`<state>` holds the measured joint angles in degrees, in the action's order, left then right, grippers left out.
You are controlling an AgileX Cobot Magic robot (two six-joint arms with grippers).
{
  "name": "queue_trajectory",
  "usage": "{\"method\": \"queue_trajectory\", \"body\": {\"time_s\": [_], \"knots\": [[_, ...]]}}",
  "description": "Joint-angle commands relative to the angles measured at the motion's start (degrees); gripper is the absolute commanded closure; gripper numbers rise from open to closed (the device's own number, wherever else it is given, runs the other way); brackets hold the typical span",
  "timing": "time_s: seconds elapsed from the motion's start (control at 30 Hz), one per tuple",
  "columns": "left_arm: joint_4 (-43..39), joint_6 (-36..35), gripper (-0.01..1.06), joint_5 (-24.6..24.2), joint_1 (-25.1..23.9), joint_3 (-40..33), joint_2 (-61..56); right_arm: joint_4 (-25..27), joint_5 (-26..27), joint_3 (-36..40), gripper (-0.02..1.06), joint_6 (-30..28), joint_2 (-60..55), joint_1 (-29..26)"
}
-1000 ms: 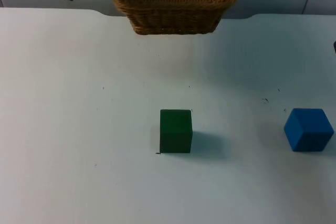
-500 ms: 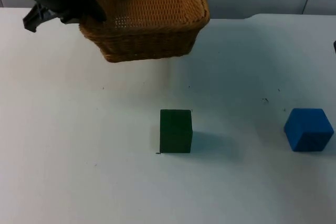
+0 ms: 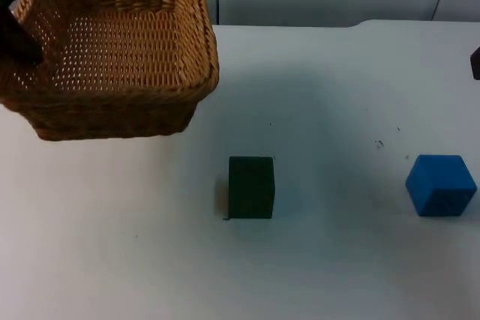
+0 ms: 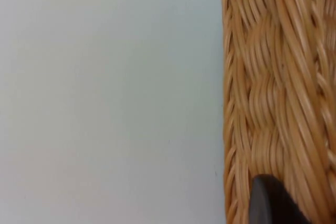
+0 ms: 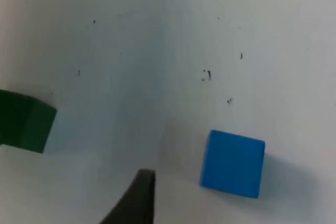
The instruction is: Pick up the basket with the left hand and place the blue cube into the basket with the right hand.
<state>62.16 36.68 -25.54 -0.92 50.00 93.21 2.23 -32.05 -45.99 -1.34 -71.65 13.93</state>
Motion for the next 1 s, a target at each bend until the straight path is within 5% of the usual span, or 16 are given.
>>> {"method": "queue_trajectory", "body": {"time_s": [0.0, 0.4, 0.97], "knots": [[1.88, 0.90, 1.05, -0.15, -0.13, -2.00, -3.26, 0.65, 0.73, -0.24, 0.01, 0.31, -0.08, 0.40], [0.45, 2.28, 1.05, -1.45, -0.13, -7.69, -8.92, -5.29, 0.52, -0.24, 0.01, 12.27, -2.04, 0.55], [0.21, 3.43, 1.05, -1.33, -0.13, -7.69, -8.92, -5.15, 5.54, -0.24, 0.05, 16.23, -19.20, 0.55]]}}
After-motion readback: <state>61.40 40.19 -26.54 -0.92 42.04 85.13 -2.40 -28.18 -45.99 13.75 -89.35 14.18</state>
